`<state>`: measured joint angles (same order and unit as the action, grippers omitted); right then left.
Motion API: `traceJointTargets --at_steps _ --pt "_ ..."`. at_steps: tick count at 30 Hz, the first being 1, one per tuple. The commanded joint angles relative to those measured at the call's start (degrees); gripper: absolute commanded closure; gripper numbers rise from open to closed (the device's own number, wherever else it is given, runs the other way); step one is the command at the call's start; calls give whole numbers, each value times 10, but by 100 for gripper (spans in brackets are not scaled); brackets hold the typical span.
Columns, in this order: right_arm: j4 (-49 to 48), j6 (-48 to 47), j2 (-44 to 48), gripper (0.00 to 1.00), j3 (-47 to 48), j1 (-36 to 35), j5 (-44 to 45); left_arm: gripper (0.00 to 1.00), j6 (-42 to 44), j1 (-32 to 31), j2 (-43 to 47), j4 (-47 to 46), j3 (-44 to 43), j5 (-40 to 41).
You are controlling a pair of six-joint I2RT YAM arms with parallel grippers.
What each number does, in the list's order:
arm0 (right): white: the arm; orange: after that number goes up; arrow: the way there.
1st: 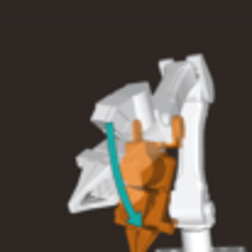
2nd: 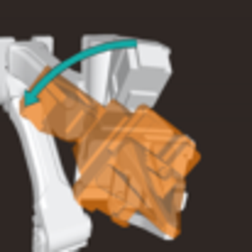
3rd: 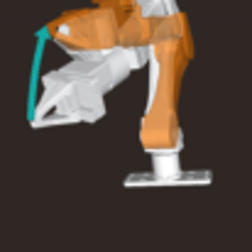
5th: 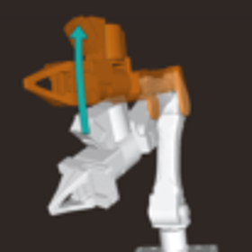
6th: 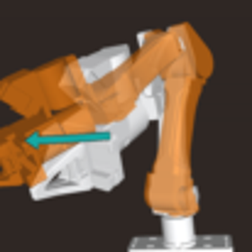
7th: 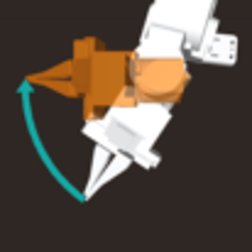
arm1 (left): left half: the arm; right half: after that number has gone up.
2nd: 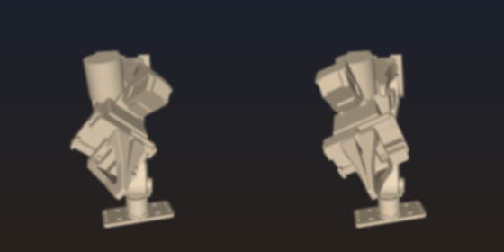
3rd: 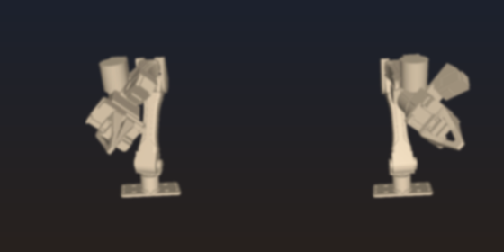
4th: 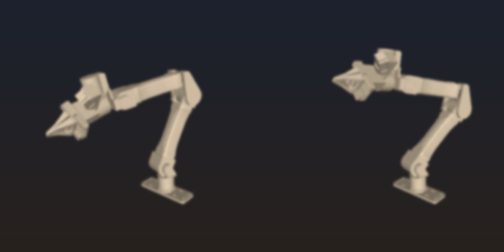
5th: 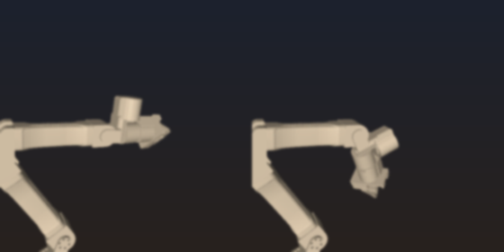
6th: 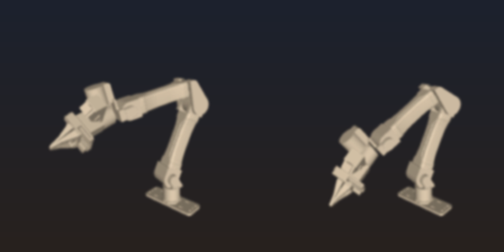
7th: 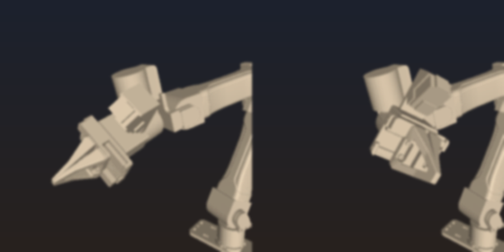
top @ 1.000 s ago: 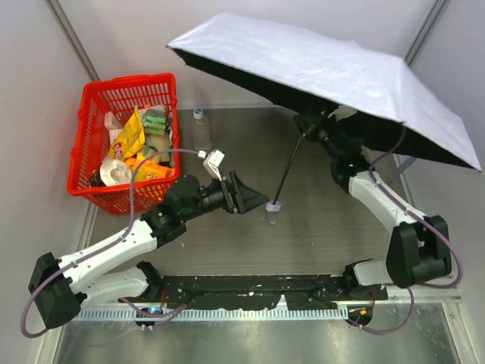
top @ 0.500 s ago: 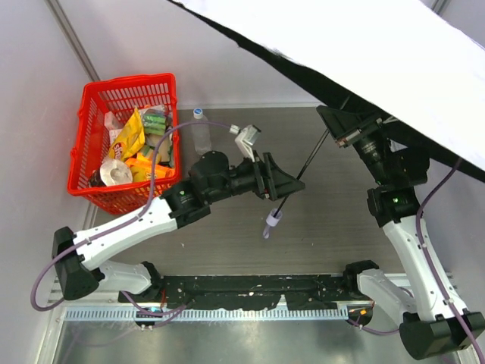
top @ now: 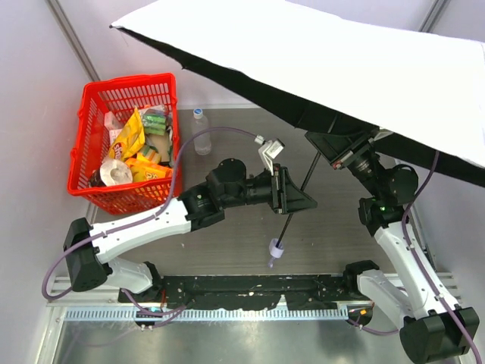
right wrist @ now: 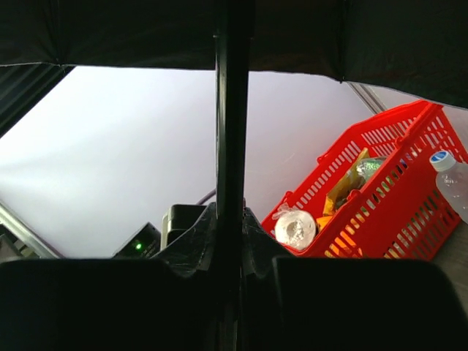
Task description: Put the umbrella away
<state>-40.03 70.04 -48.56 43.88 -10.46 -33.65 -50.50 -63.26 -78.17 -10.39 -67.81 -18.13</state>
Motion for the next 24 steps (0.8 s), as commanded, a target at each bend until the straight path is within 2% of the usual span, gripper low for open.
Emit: traceJointTargets --at_steps 1,4,6,7,8,9,10,11,13,15,18,21,23,24 --pt "-128 26 28 100 -16 -3 3 72 52 -4 14 25 -46 53" --pt "-61 -2 42 100 -8 -2 24 90 117 -12 20 102 -85 148" --pt "41 -48 44 99 26 -2 39 100 158 -28 20 139 -106 223" --pt "155 -94 44 86 43 -3 59 100 180 -48 16 157 -120 269" --pt "219 -123 37 79 84 -4 70 100 209 -64 12 169 -135 318" --pt "337 -170 30 73 106 -4 103 100 231 -83 7 182 -147 370" --pt "396 -190 16 69 159 -4 126 100 253 -101 0 185 -156 414" --pt "511 -224 6 64 188 -4 180 100 272 -114 -4 182 -160 457" --pt "606 -253 -26 59 246 -4 229 100 304 -136 -12 166 -162 532" --pt "678 -267 -61 58 299 -4 255 100 326 -146 -26 155 -169 575" --pt "668 -266 -91 57 321 -4 215 100 349 -152 -51 161 -194 599" --pt "647 -260 -95 56 321 -11 213 100 373 -161 -73 161 -211 629" --pt "632 -263 -93 67 316 -18 220 100 378 -166 -85 165 -226 653" --pt "596 -258 -89 84 297 -18 205 100 373 -166 -90 179 -237 655"
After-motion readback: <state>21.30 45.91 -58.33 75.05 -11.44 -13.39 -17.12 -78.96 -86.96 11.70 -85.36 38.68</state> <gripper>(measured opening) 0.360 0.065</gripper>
